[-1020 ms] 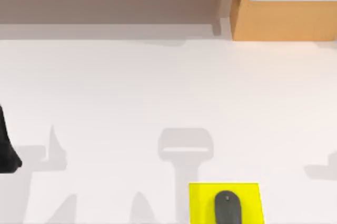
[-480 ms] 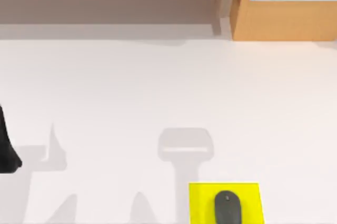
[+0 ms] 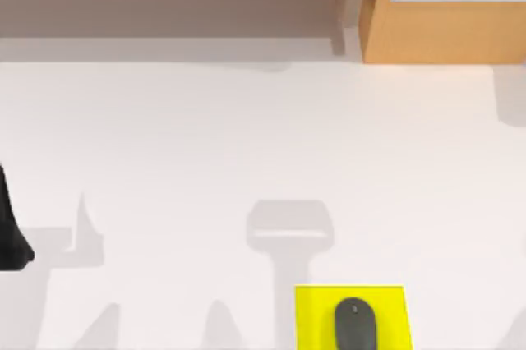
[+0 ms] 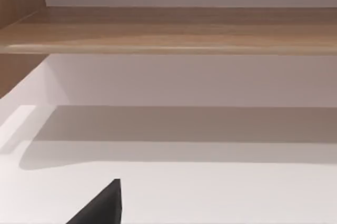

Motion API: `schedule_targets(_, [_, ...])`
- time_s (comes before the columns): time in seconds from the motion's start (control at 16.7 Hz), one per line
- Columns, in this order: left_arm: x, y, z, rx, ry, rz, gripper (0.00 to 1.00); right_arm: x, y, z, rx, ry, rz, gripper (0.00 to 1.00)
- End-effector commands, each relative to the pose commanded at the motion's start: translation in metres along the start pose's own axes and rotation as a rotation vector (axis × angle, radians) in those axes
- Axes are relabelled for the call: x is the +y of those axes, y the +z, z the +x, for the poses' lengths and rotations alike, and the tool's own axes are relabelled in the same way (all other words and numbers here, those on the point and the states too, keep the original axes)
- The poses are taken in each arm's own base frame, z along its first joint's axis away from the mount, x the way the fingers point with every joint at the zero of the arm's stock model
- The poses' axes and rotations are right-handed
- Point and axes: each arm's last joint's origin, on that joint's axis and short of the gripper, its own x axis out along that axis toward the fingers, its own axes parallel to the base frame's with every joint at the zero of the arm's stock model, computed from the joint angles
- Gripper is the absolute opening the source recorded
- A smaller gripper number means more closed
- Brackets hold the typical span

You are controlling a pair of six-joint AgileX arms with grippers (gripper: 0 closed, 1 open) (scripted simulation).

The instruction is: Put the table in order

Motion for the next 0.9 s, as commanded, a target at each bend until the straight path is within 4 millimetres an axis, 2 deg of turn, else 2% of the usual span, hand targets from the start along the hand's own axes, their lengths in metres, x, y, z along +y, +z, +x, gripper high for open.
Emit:
schedule_targets(0.12, [0.0,0.0,0.0,0.0,0.0,0.0,1.0,-0.002,-0.008,0.008,0.02,-0.015,0.011,0.0])
schedule_targets(0.54, [0.0,0.0,0.0,0.0,0.0,0.0,1.0,-0.001,-0.008,0.008,0.019,-0.012,0.011,0.0])
schedule_targets(0.9, [0.0,0.0,0.0,0.0,0.0,0.0,1.0,0.002,-0.009,0.035,0.022,-0.011,0.009,0.0])
